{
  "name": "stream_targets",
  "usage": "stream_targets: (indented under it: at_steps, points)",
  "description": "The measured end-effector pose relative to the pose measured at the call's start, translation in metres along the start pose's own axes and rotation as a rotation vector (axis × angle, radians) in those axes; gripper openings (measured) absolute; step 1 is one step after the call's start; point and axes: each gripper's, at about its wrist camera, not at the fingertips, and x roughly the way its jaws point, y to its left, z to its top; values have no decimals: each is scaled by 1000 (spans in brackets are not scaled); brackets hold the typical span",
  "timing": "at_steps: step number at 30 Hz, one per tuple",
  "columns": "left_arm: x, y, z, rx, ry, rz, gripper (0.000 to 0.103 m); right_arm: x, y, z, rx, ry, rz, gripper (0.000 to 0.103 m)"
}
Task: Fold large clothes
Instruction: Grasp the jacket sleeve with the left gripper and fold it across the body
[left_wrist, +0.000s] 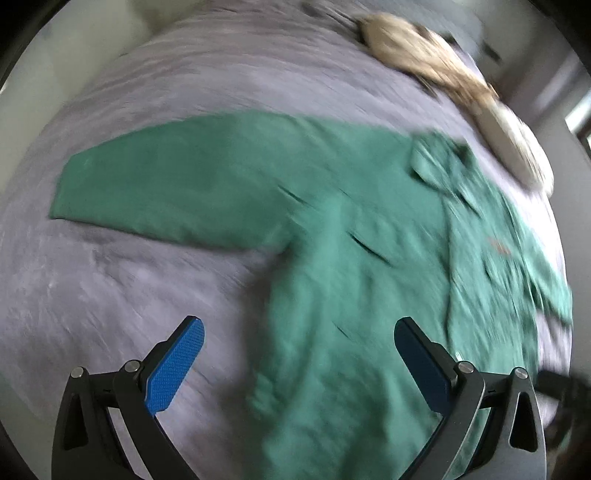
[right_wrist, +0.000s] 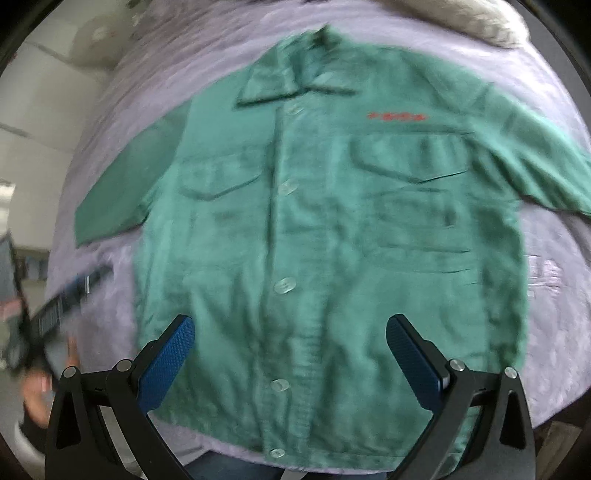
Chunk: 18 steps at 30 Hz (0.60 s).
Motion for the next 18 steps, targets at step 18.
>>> stream_targets:
  at_steps: [18]
  points:
    - [105,211,89,-412,-171,162,74,97,106,-6,-170,141,109,103]
